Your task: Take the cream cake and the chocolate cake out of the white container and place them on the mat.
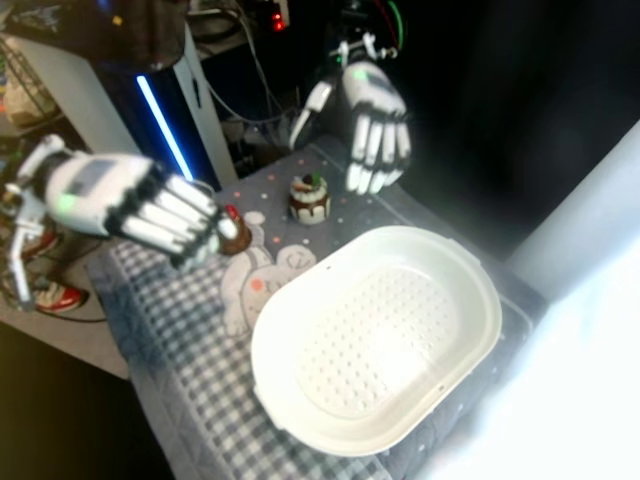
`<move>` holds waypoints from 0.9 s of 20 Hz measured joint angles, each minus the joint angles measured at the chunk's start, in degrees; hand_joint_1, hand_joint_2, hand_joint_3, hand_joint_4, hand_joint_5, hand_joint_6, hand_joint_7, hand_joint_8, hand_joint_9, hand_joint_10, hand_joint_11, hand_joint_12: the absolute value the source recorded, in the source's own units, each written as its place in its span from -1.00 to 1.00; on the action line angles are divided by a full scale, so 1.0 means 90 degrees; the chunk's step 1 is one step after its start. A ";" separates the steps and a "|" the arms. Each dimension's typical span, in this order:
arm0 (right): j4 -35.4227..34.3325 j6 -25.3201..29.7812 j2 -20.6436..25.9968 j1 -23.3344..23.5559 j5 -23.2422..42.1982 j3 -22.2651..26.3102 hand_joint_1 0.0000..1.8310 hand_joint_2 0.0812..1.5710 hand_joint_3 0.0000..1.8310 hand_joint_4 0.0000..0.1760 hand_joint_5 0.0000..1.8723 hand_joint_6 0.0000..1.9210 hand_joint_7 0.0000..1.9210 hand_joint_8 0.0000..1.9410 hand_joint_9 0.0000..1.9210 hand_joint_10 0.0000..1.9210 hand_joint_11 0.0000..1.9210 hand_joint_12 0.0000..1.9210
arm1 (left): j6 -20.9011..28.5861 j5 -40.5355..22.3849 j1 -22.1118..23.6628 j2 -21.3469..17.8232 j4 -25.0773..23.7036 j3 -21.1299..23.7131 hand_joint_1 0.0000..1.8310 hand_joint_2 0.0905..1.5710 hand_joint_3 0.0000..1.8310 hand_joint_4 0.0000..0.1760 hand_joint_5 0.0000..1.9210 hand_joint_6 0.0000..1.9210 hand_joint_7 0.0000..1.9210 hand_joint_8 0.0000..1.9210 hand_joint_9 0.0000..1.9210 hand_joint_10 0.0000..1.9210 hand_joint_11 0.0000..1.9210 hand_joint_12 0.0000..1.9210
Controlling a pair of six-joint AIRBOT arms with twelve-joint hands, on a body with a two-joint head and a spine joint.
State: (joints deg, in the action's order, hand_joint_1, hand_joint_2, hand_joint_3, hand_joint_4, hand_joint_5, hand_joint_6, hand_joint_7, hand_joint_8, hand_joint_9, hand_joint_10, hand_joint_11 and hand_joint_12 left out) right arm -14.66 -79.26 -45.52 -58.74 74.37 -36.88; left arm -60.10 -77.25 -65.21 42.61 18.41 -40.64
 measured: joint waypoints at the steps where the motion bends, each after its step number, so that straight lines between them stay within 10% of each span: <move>1: -0.0155 -0.0002 0.0022 0.0000 0.0197 -0.0092 -0.14 0.32 -0.88 -1.00 -0.23 0.22 -0.08 0.14 -0.14 0.34 -0.33 0.74 | 0.0010 -0.0274 0.0039 -0.0019 0.0010 -0.0039 0.28 0.49 -1.00 -1.00 -0.14 0.14 -0.08 0.29 -0.09 -0.02 -0.31 0.46; 2: -0.0279 -0.0002 0.0024 0.0000 0.0515 -0.0168 -0.08 0.35 -0.85 -1.00 -0.36 0.35 -0.23 0.34 -0.25 0.49 -0.38 0.85 | 0.0005 -0.0505 0.0206 -0.0024 -0.0046 -0.0126 0.31 0.49 -1.00 -1.00 -0.19 0.19 -0.05 0.31 -0.07 -0.04 -0.28 0.48; 5: -0.0231 0.0007 0.0053 0.0000 0.1435 -0.0185 -0.15 0.41 -0.99 -1.00 -0.26 -0.25 -0.21 -0.18 -0.27 0.03 -0.23 0.90 | -0.0284 -0.1076 0.0770 -0.0024 -0.0265 -0.0231 0.15 0.58 -1.00 -1.00 -0.26 0.40 -0.08 0.09 -0.05 0.04 -0.25 0.50; 6: -0.0313 0.0012 0.0078 0.0002 0.1831 -0.0223 -0.52 0.67 -0.92 -1.00 -0.84 0.33 -0.60 0.49 -0.49 0.62 -0.52 0.98 | -0.0330 -0.1319 0.0852 -0.0015 -0.0325 -0.0299 0.07 0.55 -1.00 -0.85 -0.21 0.37 0.00 -0.07 0.01 0.00 -0.14 0.32; 7: -0.0350 0.0010 0.0090 0.0002 0.1989 -0.0294 -0.79 0.81 -0.90 -1.00 -0.93 0.55 -0.80 0.55 -0.66 0.68 -0.71 1.00 | -0.0342 -0.1477 0.0852 0.0007 -0.0277 -0.0340 -0.15 0.51 -1.00 -1.00 -0.14 -0.23 0.03 -0.21 0.03 -0.06 -0.12 0.26; 9: -0.0590 -0.0044 0.0129 0.0007 0.2130 -0.0376 -0.95 0.59 -0.99 -1.00 -1.00 -0.05 -0.90 0.42 -0.82 0.72 -0.99 0.99 | -0.0318 -0.1613 0.0935 0.0017 -0.0068 -0.0444 -0.46 0.52 -1.00 -1.00 -0.22 -0.89 0.02 -0.74 0.03 -0.49 -0.27 0.18; 12: -0.0389 -0.0646 -0.0039 0.0595 0.2227 -0.0578 -1.00 0.50 -1.00 -0.74 -1.00 0.05 -0.89 0.36 -0.75 0.72 -1.00 0.90 | -0.0338 -0.1683 0.1124 0.0017 -0.0172 -0.0561 -0.56 0.42 -1.00 -1.00 -0.27 -1.00 -0.25 -1.00 -0.09 -0.87 -0.46 0.16; 13: -0.0325 -0.0697 -0.0010 0.0704 0.2234 -0.0583 -1.00 0.47 -1.00 -1.00 -1.00 -0.20 -0.93 0.08 -0.95 0.34 -1.00 0.72 | -0.0321 -0.1700 0.1212 0.0017 -0.0311 -0.0571 -0.43 0.39 -1.00 -1.00 -0.39 -1.00 -0.36 -1.00 -0.21 -0.95 -0.51 0.25; 16: -0.0078 -0.0707 0.0168 0.0833 0.2239 -0.0707 -0.97 0.52 -1.00 0.81 -0.96 0.89 -0.72 0.40 -0.74 0.48 -1.00 0.66 | -0.0117 -0.1741 0.1241 -0.0100 -0.0313 -0.0593 -0.43 0.55 -0.99 -1.00 -0.49 -1.00 -0.43 -1.00 -0.28 -1.00 -0.69 0.15; 18: -0.0236 -0.0554 0.0180 0.0833 0.2295 -0.0772 -1.00 0.49 -1.00 0.19 -1.00 0.68 -0.83 0.45 -0.80 0.57 -1.00 0.83 | -0.0257 -0.1695 0.1236 -0.0245 -0.0197 -0.0522 -0.49 0.67 -1.00 -0.90 -0.57 -1.00 -0.42 -1.00 -0.35 -1.00 -0.89 0.01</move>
State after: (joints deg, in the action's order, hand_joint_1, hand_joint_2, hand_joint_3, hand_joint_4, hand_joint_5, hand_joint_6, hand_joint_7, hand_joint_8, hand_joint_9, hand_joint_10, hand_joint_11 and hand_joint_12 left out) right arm -16.78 -84.25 -43.90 -51.24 95.02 -43.83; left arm -62.41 -92.51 -54.08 40.40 16.64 -45.34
